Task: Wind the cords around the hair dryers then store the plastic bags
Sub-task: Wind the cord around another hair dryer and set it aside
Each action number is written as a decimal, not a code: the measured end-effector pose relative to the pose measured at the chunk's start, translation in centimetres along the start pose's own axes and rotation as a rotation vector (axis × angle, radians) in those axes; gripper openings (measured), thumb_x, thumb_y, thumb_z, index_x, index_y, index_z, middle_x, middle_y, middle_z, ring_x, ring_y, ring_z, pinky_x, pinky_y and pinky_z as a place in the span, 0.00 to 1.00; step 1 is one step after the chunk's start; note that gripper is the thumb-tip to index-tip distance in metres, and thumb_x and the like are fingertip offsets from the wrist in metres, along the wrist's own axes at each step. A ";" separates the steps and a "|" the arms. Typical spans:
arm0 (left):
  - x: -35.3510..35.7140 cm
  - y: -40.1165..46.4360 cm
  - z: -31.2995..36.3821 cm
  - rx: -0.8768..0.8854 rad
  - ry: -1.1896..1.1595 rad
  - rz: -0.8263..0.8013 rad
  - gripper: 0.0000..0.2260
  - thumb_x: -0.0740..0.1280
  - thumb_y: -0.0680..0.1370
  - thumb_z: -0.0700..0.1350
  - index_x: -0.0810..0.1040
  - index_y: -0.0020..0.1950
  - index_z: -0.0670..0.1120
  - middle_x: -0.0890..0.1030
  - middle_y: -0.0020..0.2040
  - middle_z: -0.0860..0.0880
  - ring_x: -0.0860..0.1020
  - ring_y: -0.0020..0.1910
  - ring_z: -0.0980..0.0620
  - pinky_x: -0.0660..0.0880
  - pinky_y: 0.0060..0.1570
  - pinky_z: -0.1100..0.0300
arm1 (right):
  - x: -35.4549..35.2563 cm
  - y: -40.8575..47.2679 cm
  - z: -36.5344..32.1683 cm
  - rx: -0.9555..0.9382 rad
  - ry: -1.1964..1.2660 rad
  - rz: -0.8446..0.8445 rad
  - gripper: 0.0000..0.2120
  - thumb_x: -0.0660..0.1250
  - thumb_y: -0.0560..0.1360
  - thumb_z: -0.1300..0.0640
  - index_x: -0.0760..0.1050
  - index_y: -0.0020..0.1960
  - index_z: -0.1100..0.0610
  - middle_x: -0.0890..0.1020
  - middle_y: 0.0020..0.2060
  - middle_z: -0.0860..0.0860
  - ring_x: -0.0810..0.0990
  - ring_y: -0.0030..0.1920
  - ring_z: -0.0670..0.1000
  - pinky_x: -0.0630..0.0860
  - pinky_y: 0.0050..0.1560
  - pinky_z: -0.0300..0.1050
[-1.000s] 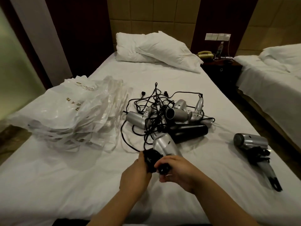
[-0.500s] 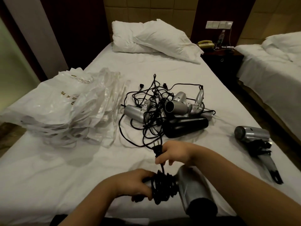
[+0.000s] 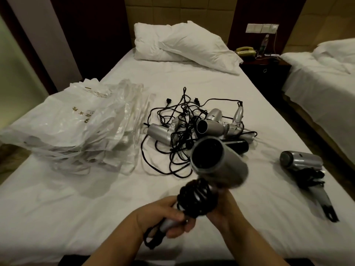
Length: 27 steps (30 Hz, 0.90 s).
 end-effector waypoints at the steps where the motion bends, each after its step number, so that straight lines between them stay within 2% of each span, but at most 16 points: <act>1: -0.3 0.4 -0.4 0.027 0.019 0.075 0.22 0.73 0.69 0.51 0.74 0.55 0.37 0.80 0.37 0.50 0.75 0.25 0.59 0.71 0.26 0.69 | -0.2 0.0 0.3 -0.053 -0.052 0.016 0.21 0.79 0.59 0.51 0.76 0.42 0.63 0.77 0.39 0.61 0.77 0.40 0.58 0.75 0.44 0.51; 3: -1.0 0.9 -1.1 0.051 0.053 0.251 0.30 0.75 0.66 0.54 0.68 0.56 0.35 0.79 0.34 0.49 0.73 0.23 0.57 0.70 0.25 0.67 | -0.6 -0.1 0.6 -0.121 -0.102 0.137 0.28 0.77 0.57 0.46 0.78 0.48 0.65 0.78 0.41 0.63 0.77 0.41 0.60 0.73 0.43 0.52; 4: -1.5 1.0 -1.4 0.046 0.071 0.350 0.31 0.76 0.64 0.54 0.68 0.55 0.35 0.78 0.33 0.47 0.73 0.23 0.55 0.69 0.25 0.66 | -1.0 -0.2 0.5 -0.132 -0.069 0.243 0.25 0.75 0.63 0.50 0.77 0.52 0.67 0.79 0.43 0.64 0.78 0.42 0.61 0.73 0.43 0.51; 5: -2.1 0.9 -1.7 0.023 0.095 0.455 0.30 0.76 0.63 0.53 0.69 0.54 0.35 0.79 0.34 0.46 0.73 0.24 0.53 0.70 0.26 0.64 | -1.9 -0.2 0.7 -0.136 -0.042 0.353 0.18 0.68 0.71 0.57 0.75 0.55 0.69 0.79 0.45 0.64 0.78 0.42 0.60 0.75 0.41 0.49; 7: -3.2 0.6 -2.0 -0.083 0.240 0.632 0.24 0.72 0.69 0.49 0.71 0.58 0.40 0.81 0.36 0.45 0.74 0.26 0.51 0.71 0.28 0.61 | -3.9 -0.5 1.2 -0.112 -0.038 0.496 0.07 0.59 0.75 0.69 0.73 0.52 0.68 0.78 0.41 0.63 0.78 0.38 0.56 0.77 0.33 0.42; 10: -4.2 0.5 -2.7 -0.150 0.444 0.766 0.12 0.66 0.78 0.48 0.70 0.60 0.47 0.84 0.38 0.46 0.74 0.28 0.53 0.72 0.30 0.60 | -5.4 -1.7 2.3 -0.035 -0.037 0.643 0.05 0.60 0.75 0.71 0.71 0.42 0.64 0.76 0.33 0.59 0.76 0.34 0.53 0.75 0.25 0.35; 14: -5.8 0.0 -5.8 -0.186 0.367 0.954 0.16 0.67 0.77 0.52 0.69 0.60 0.47 0.82 0.42 0.38 0.75 0.27 0.50 0.69 0.26 0.61 | -6.7 -2.9 4.3 0.024 -0.089 0.707 0.06 0.62 0.74 0.71 0.72 0.40 0.66 0.78 0.25 0.57 0.76 0.33 0.55 0.75 0.23 0.36; 16: -6.0 -0.1 -7.5 -0.155 0.230 1.004 0.13 0.64 0.79 0.48 0.70 0.60 0.43 0.79 0.44 0.36 0.74 0.24 0.52 0.67 0.22 0.63 | -7.1 -3.5 5.2 0.054 -0.117 0.714 0.06 0.62 0.75 0.70 0.72 0.39 0.66 0.78 0.23 0.57 0.76 0.31 0.56 0.75 0.23 0.37; 18: -5.4 0.1 -8.5 -0.063 0.064 0.992 0.09 0.60 0.80 0.44 0.70 0.57 0.40 0.76 0.39 0.36 0.70 0.20 0.53 0.64 0.18 0.64 | -7.2 -3.8 6.0 0.079 -0.128 0.711 0.08 0.61 0.76 0.69 0.72 0.38 0.66 0.78 0.23 0.58 0.76 0.27 0.55 0.74 0.22 0.38; 21: -4.6 0.4 -8.9 0.055 -0.158 0.978 0.07 0.59 0.81 0.43 0.71 0.53 0.39 0.74 0.31 0.41 0.66 0.19 0.52 0.63 0.17 0.65 | -6.9 -4.0 6.7 0.108 -0.133 0.681 0.09 0.59 0.77 0.69 0.74 0.39 0.66 0.79 0.24 0.57 0.76 0.26 0.53 0.74 0.23 0.38; 24: -4.0 1.1 -9.1 0.082 -0.179 0.979 0.09 0.58 0.81 0.45 0.73 0.54 0.41 0.76 0.33 0.41 0.69 0.21 0.52 0.65 0.20 0.64 | -6.2 -3.5 7.3 0.161 -0.184 0.654 0.08 0.59 0.76 0.70 0.76 0.42 0.68 0.79 0.27 0.58 0.76 0.29 0.54 0.74 0.28 0.41; 27: -3.8 1.8 -9.4 0.033 -0.081 1.011 0.10 0.57 0.82 0.45 0.74 0.58 0.44 0.79 0.39 0.41 0.74 0.27 0.51 0.70 0.24 0.63 | -5.9 -2.8 8.1 0.279 -0.286 0.654 0.10 0.57 0.77 0.69 0.76 0.42 0.66 0.78 0.27 0.59 0.74 0.28 0.56 0.72 0.26 0.42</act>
Point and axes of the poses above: each hand's wrist, its own y-axis towards the middle knuckle, its own x-axis out of the palm, z = x × y, the point moved 4 cm from there along y, towards the middle knuckle
